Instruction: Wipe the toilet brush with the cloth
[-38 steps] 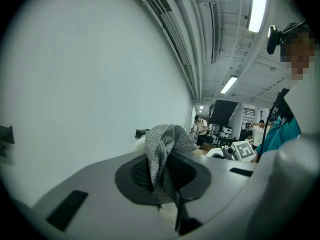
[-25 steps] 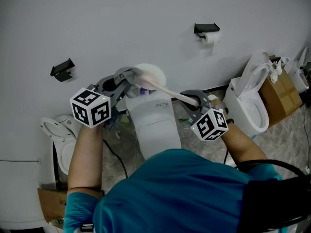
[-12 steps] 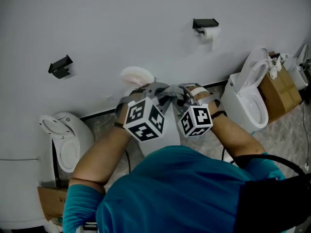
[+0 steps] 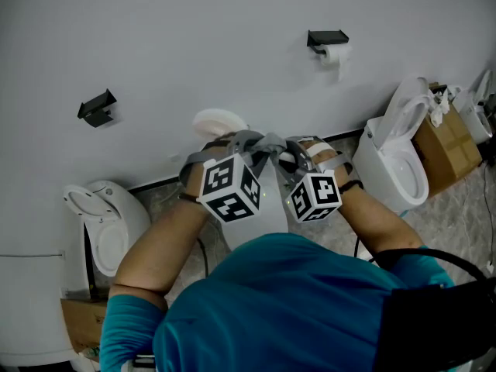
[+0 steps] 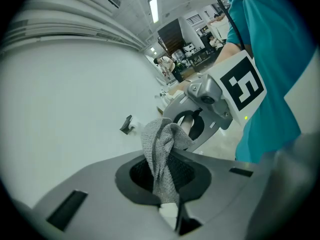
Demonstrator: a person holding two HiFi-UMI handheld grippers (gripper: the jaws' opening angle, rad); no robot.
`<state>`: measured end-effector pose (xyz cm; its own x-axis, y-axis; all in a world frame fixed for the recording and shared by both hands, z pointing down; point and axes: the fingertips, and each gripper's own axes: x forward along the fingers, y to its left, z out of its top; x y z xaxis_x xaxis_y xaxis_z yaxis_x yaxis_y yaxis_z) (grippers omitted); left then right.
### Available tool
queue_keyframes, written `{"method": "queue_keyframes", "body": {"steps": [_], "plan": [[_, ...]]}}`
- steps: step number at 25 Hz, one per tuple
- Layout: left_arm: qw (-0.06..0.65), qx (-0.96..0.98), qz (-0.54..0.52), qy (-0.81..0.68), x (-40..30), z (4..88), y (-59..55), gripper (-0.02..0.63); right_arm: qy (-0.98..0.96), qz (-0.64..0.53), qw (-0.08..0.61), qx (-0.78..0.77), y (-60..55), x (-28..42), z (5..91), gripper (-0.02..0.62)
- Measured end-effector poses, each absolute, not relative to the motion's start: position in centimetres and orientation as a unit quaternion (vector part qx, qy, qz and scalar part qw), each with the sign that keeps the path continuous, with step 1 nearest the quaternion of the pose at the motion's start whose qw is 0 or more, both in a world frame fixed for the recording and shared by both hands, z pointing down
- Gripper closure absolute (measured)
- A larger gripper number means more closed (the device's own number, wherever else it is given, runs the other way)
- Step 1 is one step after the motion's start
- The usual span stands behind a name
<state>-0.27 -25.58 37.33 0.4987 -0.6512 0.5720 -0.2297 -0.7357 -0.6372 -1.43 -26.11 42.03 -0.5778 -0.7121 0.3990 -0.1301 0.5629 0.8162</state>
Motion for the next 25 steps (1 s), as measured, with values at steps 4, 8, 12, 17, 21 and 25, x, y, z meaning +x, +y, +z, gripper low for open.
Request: {"method": "queue_keyframes", "body": {"steps": [4, 8, 12, 17, 21, 25], "plan": [[0.246, -0.824, -0.431, 0.274, -1.1, 37.3, -26.1, 0.569, -0.799, -0.387, 0.376, 0.264, -26.1, -1.2, 42.0, 0.532], [0.244, -0.818, -0.438, 0.282, -2.2, 37.3, -26.6, 0.569, -0.799, -0.389, 0.375, 0.265, -26.1, -1.2, 42.1, 0.532], [0.242, -0.813, -0.444, 0.288, -2.9, 37.4, -27.0, 0.569, -0.798, -0.390, 0.375, 0.265, -26.0, -1.1, 42.2, 0.532], [0.241, -0.807, -0.451, 0.296, -3.7, 37.4, -27.5, 0.569, -0.798, -0.390, 0.376, 0.265, -25.8, -0.9, 42.2, 0.532], [0.241, -0.801, -0.456, 0.302, -4.4, 37.4, -27.9, 0.569, -0.799, -0.389, 0.375, 0.266, -25.8, -0.8, 42.2, 0.532], [0.241, -0.797, -0.460, 0.308, -5.1, 37.4, -28.3, 0.569, -0.798, -0.389, 0.375, 0.265, -25.7, -0.9, 42.3, 0.532]]}}
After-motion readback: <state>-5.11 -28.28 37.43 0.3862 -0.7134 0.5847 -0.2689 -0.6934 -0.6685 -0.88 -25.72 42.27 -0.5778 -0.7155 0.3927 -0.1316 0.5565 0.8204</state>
